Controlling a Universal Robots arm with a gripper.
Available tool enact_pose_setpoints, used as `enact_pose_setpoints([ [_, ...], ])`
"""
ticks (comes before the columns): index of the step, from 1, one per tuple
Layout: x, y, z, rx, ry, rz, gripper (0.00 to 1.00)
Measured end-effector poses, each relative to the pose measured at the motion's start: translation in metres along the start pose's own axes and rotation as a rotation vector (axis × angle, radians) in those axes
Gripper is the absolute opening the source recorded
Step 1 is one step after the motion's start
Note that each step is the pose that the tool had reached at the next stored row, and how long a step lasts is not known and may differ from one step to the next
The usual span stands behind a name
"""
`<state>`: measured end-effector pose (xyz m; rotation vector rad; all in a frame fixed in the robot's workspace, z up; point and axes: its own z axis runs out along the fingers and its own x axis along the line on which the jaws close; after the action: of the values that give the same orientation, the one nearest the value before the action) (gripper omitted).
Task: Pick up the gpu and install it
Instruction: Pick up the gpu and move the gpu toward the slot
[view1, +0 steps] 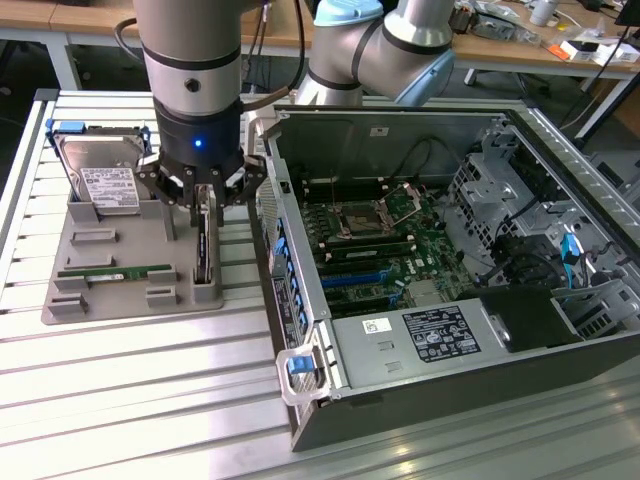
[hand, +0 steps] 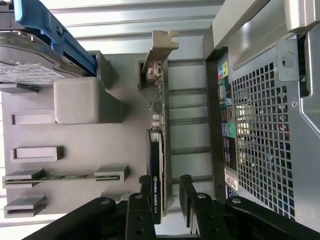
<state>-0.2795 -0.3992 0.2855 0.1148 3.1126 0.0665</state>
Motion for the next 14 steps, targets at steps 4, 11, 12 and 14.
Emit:
enact_pose_setpoints([
  [4,0.0001,-0.0001,0.0023,0.0000,0.0000,0.000,0.36],
  [11,0.0002,-0.0003,0.0070,0.0000,0.0000,0.000,0.36],
  [12,0.0002,-0.0003,0.0078,0.0000,0.0000,0.000,0.36],
  [14,0.0002,-0.0004,0.0096,-0.0001,-0.0001,0.000,0.36],
])
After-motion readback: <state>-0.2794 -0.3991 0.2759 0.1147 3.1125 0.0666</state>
